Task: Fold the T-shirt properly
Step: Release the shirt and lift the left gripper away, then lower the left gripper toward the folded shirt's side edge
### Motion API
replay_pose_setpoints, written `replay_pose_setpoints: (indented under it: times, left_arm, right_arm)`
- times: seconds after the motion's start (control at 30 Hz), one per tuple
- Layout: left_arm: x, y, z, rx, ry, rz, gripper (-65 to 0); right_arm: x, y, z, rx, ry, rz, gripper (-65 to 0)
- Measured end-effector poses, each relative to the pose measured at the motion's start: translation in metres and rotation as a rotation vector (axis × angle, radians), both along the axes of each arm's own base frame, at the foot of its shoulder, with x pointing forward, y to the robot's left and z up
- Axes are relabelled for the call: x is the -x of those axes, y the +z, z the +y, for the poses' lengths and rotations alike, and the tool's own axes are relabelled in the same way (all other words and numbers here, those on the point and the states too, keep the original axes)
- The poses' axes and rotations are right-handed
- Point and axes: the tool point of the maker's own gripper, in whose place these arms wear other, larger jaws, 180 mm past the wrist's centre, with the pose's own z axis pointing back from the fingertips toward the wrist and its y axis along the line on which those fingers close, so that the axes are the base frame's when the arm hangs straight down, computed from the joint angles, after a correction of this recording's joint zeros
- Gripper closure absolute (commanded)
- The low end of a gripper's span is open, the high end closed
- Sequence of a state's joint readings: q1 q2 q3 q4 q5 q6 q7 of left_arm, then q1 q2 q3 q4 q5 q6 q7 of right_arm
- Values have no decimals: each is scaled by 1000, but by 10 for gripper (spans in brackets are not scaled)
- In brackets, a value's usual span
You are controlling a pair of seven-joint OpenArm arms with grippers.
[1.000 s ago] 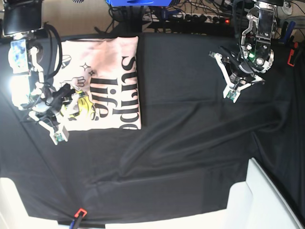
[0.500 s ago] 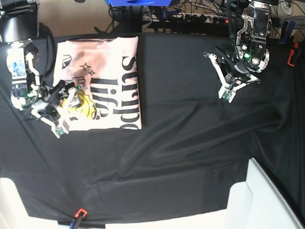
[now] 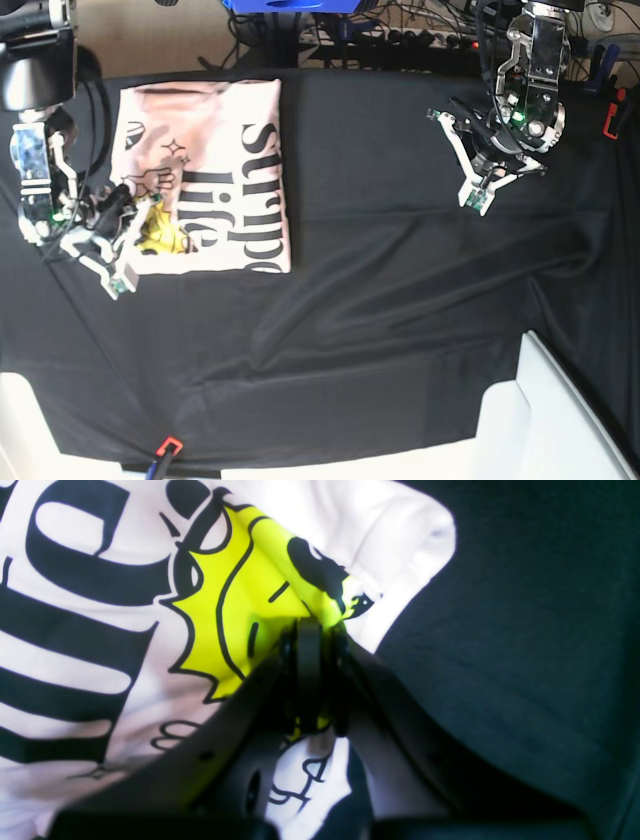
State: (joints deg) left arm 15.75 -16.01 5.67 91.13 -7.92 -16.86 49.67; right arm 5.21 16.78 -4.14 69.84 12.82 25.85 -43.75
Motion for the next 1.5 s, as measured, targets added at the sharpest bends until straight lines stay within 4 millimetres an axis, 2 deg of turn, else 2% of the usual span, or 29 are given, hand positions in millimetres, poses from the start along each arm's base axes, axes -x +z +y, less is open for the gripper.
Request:
replay_pose_setpoints:
  times: [0.23, 0.3, 0.4, 0.53, 0.63, 0.7, 0.77, 0.83, 0.9, 0.97, 1.07, 1.13, 1.2, 1.27, 1.33, 1.4, 1.47, 1.5]
  left_arm:
    - [0, -1, -6, 16, 8, -2, 0]
    - [0, -2, -12, 30, 13, -2, 0]
    - [0, -3, -21, 52, 16, -1, -8]
    - [-1, -4, -28, 67, 24, -3, -171]
    - [0, -4, -31, 80, 25, -3, -280]
    - [-1, -3, -36, 124, 39, -5, -294]
    - [-2, -1, -43, 177, 53, -7, -294]
    - [-5, 1, -49, 222, 62, -13, -292]
    - [-12, 6, -54, 270, 76, -27, -292]
    - [-18, 13, -62, 342, 96, -42, -302]
    - [-26, 26, -92, 522, 95, -49, -306]
    - [-33, 41, -111, 646, 51, -70, -307]
    - [-37, 51, -122, 734, 40, -83, -317]
    - [-36, 54, -131, 775, 30, -65, -381]
    - [-30, 56, -151, 831, -37, -14, -472]
    - [-34, 61, -173, 913, -48, 0, -579]
    - [-31, 57, -183, 942, -50, 23, -630]
    - [-29, 52, -182, 939, -43, 37, -625]
  right_arm:
    - [-10, 7, -3, 11, -3, -15, -17]
    - [-7, 6, -5, 23, -4, 9, -57]
    - [-1, 2, -8, 44, -2, 50, -161]
    - [-2, 6, -9, 52, 1, 43, -247]
    - [-1, 18, -12, 75, 19, 12, -322]
    - [3, 30, -14, 109, 29, -15, -406]
    - [6, 47, -2, 105, 69, -65, -472]
    - [6, 65, 11, 86, 100, -128, -480]
    - [12, 75, 19, 81, 120, -162, -480]
    - [20, 72, 15, 77, 102, -152, -480]
    - [33, 64, -1, 105, 63, -116, -482]
    - [33, 64, 0, 97, 57, -118, -482]
    - [33, 63, 2, 90, 58, -121, -482]
    - [39, 60, 3, 87, 59, -107, -482]
    - [43, 56, 2, 88, 60, -93, -482]
    - [44, 52, 1, 87, 56, -79, -482]
    - [45, 49, 1, 84, 52, -70, -482]
    - [47, 47, 0, 86, 51, -63, -482]
